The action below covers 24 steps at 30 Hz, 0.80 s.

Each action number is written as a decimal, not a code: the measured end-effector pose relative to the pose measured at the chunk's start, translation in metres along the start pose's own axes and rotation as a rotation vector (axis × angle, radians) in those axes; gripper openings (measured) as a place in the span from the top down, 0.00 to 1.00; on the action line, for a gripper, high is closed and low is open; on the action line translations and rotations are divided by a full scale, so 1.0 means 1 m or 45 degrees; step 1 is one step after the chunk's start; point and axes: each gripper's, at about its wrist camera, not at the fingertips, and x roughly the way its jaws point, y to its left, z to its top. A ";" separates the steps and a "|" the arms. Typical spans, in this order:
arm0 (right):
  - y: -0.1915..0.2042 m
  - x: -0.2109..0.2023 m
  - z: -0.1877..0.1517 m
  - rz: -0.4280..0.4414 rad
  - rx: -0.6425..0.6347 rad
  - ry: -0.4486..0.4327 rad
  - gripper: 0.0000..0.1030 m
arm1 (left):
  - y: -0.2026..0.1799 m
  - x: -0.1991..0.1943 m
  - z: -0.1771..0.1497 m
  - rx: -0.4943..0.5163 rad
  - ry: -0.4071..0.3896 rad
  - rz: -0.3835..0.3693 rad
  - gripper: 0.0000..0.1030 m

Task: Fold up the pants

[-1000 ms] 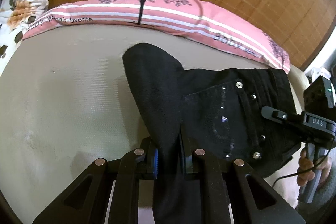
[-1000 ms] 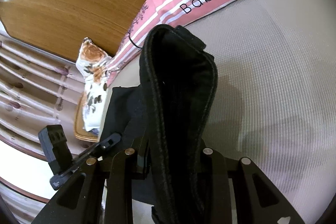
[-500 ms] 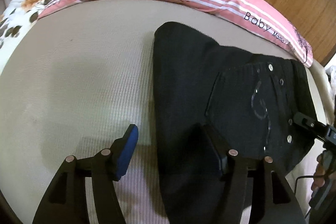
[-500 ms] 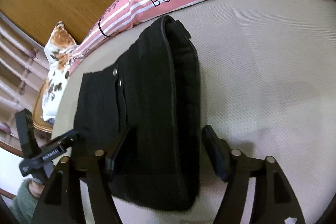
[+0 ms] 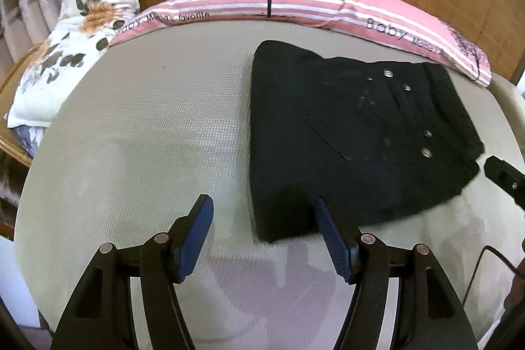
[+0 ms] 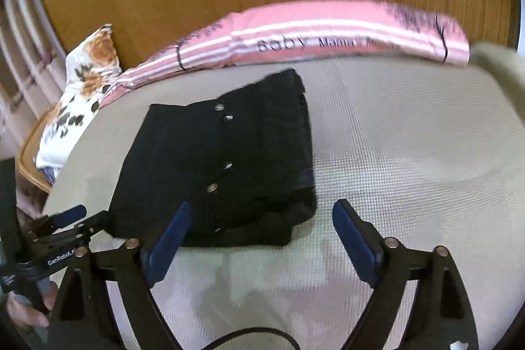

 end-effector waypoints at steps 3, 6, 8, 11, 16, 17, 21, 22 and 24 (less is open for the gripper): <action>0.015 -0.012 -0.009 -0.021 -0.034 -0.035 0.10 | -0.010 -0.013 -0.011 0.029 -0.026 0.010 0.36; 0.024 -0.021 -0.017 -0.027 -0.044 -0.060 0.09 | -0.017 -0.025 -0.020 0.045 -0.054 0.020 0.36; 0.030 -0.025 -0.023 -0.041 -0.063 -0.079 0.07 | -0.020 -0.030 -0.024 0.052 -0.067 0.026 0.36; 0.036 -0.027 -0.031 -0.048 -0.089 -0.075 0.07 | -0.024 -0.034 -0.031 0.061 -0.067 0.028 0.36; 0.042 -0.029 -0.039 -0.043 -0.112 -0.069 0.07 | -0.028 -0.038 -0.037 0.068 -0.076 0.032 0.36; 0.042 -0.030 -0.040 -0.039 -0.110 -0.065 0.07 | -0.029 -0.040 -0.038 0.070 -0.081 0.032 0.36; 0.042 -0.031 -0.043 -0.038 -0.099 -0.060 0.07 | -0.031 -0.045 -0.038 0.083 -0.111 0.048 0.36; 0.042 -0.031 -0.043 -0.036 -0.094 -0.059 0.07 | -0.031 -0.046 -0.038 0.084 -0.113 0.046 0.36; 0.042 -0.032 -0.044 -0.032 -0.088 -0.056 0.07 | -0.030 -0.046 -0.037 0.079 -0.114 0.039 0.36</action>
